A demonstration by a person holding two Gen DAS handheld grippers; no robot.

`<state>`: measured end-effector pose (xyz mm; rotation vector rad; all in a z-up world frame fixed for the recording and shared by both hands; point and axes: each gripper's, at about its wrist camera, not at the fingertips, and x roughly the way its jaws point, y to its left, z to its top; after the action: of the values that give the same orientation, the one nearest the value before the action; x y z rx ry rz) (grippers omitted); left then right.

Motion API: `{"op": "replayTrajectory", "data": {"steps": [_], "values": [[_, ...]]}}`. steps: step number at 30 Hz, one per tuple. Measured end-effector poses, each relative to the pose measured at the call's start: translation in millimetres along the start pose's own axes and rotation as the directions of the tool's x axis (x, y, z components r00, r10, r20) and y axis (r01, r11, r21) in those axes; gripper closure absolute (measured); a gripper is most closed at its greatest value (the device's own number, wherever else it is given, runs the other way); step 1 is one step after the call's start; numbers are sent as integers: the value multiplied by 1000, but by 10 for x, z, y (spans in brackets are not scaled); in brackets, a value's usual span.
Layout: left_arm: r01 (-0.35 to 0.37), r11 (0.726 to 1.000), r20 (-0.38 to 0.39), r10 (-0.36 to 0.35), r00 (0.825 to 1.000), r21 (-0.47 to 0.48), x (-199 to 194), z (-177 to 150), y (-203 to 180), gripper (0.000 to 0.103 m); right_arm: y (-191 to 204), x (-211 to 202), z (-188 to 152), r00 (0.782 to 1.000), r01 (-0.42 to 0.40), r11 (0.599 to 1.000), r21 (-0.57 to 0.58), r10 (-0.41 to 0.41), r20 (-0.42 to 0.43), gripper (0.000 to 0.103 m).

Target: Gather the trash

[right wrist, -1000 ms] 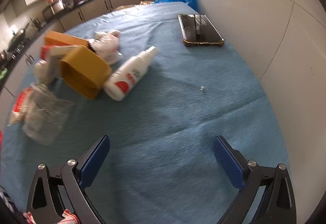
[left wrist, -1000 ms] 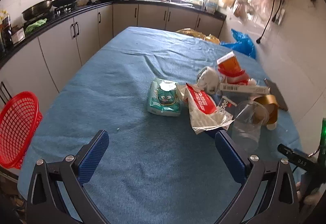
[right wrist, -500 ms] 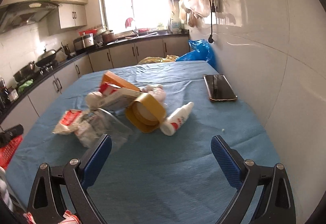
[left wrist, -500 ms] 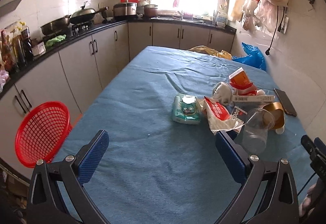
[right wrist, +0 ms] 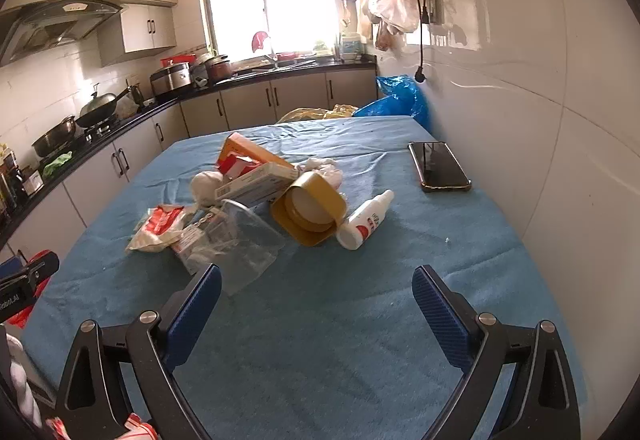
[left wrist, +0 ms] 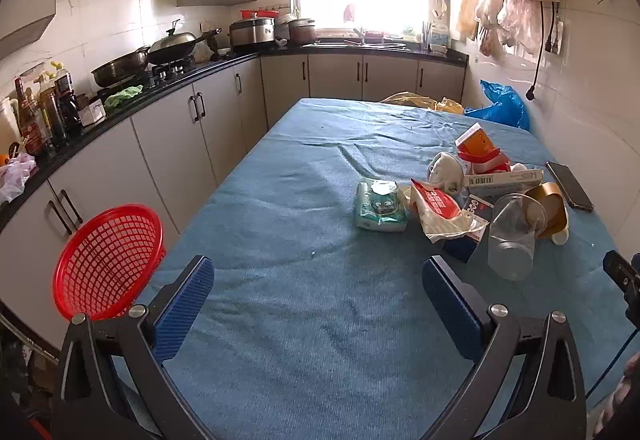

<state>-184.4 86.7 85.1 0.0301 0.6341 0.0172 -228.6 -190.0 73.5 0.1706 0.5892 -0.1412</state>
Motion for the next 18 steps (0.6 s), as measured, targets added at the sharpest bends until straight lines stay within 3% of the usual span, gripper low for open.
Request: {"op": "replayTrajectory", "data": {"steps": [9,18], "values": [[-19,999,22,18,1000,32,-151,-51,-35,0,45,-96,-48,1000,-19,1000,3,19,-6,4],[-10,998,-5,10,1000,64,-97,-78,-115,0,7,-41,-90,999,-19,1000,17,20,-30,4]]}}
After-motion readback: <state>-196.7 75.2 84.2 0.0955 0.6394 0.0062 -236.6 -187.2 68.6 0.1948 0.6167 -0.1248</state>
